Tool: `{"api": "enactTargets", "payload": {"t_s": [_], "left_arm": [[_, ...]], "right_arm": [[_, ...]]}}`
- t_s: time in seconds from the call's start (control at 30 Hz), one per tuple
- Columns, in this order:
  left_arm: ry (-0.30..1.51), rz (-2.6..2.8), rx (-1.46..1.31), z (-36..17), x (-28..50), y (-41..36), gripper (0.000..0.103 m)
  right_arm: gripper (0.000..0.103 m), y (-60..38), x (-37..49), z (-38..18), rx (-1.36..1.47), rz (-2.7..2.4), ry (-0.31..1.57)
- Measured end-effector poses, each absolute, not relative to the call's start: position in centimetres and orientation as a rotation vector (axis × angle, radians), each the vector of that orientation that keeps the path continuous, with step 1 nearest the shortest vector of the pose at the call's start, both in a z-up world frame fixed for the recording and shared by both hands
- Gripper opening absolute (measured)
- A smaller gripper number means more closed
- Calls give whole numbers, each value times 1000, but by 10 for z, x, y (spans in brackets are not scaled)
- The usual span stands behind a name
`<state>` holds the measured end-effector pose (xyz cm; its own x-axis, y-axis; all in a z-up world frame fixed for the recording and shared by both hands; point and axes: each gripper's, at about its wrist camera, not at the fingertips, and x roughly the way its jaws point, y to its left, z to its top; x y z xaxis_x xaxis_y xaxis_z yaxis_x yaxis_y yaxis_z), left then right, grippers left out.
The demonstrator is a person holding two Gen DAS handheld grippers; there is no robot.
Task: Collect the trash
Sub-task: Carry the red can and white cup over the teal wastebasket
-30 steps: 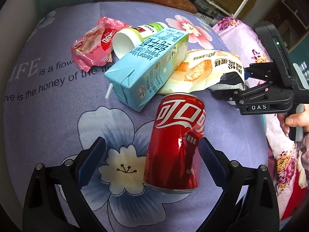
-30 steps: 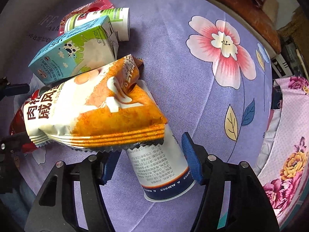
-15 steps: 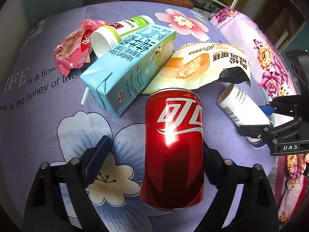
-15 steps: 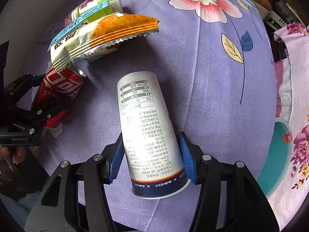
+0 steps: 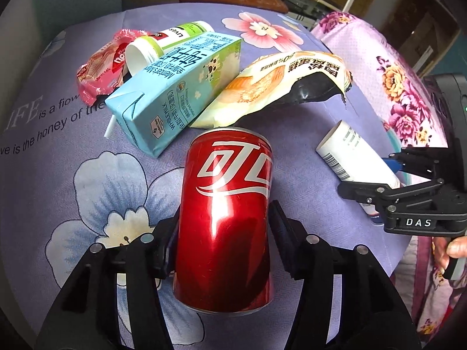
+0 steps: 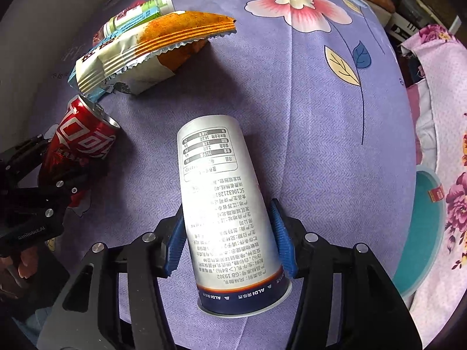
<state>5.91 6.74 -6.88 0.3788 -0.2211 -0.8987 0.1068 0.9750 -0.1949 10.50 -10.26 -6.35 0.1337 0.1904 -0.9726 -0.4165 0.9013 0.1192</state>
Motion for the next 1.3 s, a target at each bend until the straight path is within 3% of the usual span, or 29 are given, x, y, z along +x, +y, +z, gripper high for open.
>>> {"api": "enactTargets", "payload": {"t_s": [0.07, 0.13, 0.77, 1.3], "left_arm": [[1163, -202, -108, -68, 58, 64, 56], [1167, -204, -125, -67, 56, 62, 48], [1103, -258, 35, -26, 41, -16, 48], [1115, -391, 158, -28, 62, -121, 48]], "right_arm": [[51, -111, 98, -59, -155, 442, 1359], [51, -123, 91, -53, -109, 428, 1339], [51, -210, 79, -28, 174, 356, 1210], [51, -307, 69, -28, 358, 195, 1124]]}}
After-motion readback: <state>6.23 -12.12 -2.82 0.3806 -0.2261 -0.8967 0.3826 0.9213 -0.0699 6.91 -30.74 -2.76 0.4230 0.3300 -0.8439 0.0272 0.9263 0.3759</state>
